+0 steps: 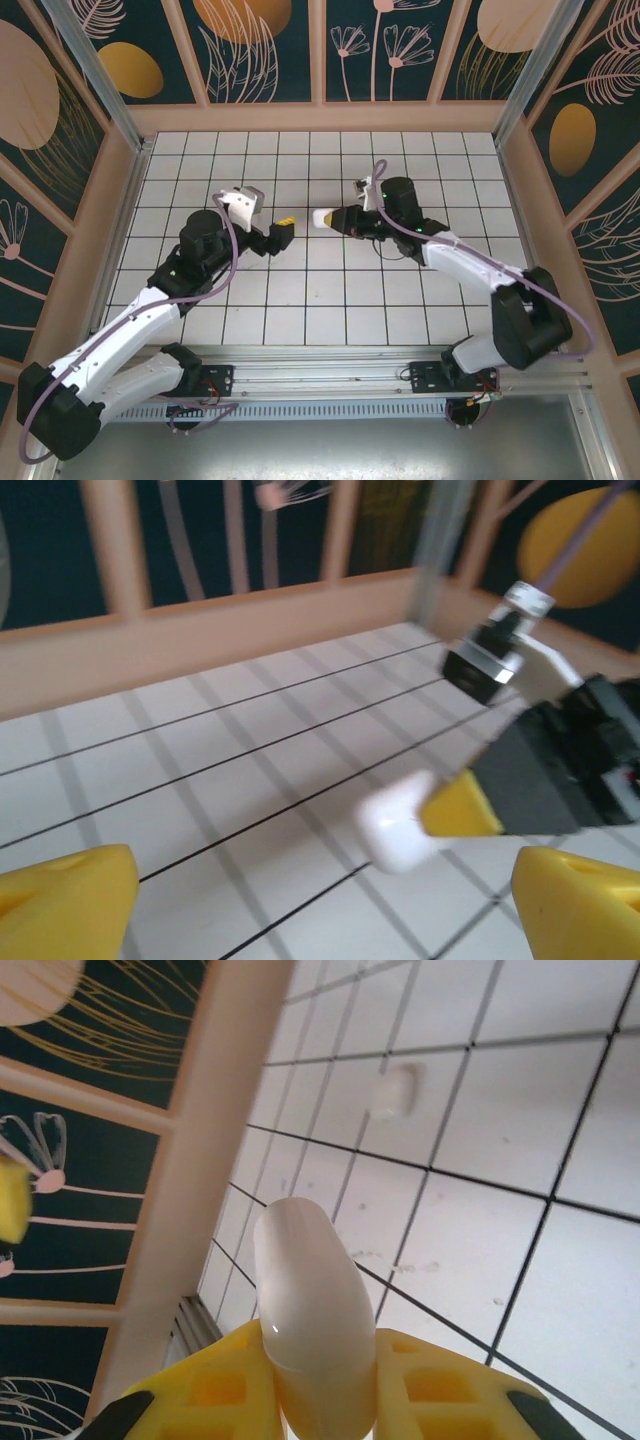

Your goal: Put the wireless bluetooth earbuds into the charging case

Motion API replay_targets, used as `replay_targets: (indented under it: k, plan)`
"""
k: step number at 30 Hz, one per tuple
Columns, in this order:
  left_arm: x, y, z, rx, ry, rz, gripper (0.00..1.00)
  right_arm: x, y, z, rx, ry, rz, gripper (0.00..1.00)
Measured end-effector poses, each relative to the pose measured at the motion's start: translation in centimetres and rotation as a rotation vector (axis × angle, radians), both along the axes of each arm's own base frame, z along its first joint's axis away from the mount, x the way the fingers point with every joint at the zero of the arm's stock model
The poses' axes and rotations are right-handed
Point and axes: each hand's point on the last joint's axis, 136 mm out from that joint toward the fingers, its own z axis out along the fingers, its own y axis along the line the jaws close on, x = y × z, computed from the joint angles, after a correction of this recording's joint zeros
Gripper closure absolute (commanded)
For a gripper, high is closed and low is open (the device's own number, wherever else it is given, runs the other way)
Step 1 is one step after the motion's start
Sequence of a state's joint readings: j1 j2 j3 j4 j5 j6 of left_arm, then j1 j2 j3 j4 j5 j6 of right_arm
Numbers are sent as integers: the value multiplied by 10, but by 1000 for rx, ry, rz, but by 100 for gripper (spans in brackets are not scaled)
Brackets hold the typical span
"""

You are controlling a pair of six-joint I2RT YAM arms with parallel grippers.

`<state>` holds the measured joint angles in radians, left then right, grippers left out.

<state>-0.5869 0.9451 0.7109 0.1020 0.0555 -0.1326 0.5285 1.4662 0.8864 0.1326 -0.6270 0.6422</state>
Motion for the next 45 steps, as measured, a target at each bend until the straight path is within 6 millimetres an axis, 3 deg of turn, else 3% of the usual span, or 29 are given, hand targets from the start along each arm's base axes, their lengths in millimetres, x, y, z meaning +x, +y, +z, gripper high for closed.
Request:
replay_targets:
  k: [6,11,16,22,30,37,45]
  plan:
    - [8,37,-36,100,56,194,4,2,31,-74,-62,191,30,93]
    - [8,49,-49,132,69,252,3,7,60,-106,-82,277,64,93]
    - [10,57,-53,148,71,298,3,36,77,-113,-83,292,55,93]
    - [13,61,-60,166,80,322,3,89,92,-111,-68,274,20,93]
    - [20,61,-67,185,88,345,2,156,112,-129,-75,272,-26,92]
    - [20,64,-72,191,87,360,2,189,125,-138,-102,276,-57,87]
    - [17,71,-77,208,79,381,2,194,122,-138,-142,286,-85,70]
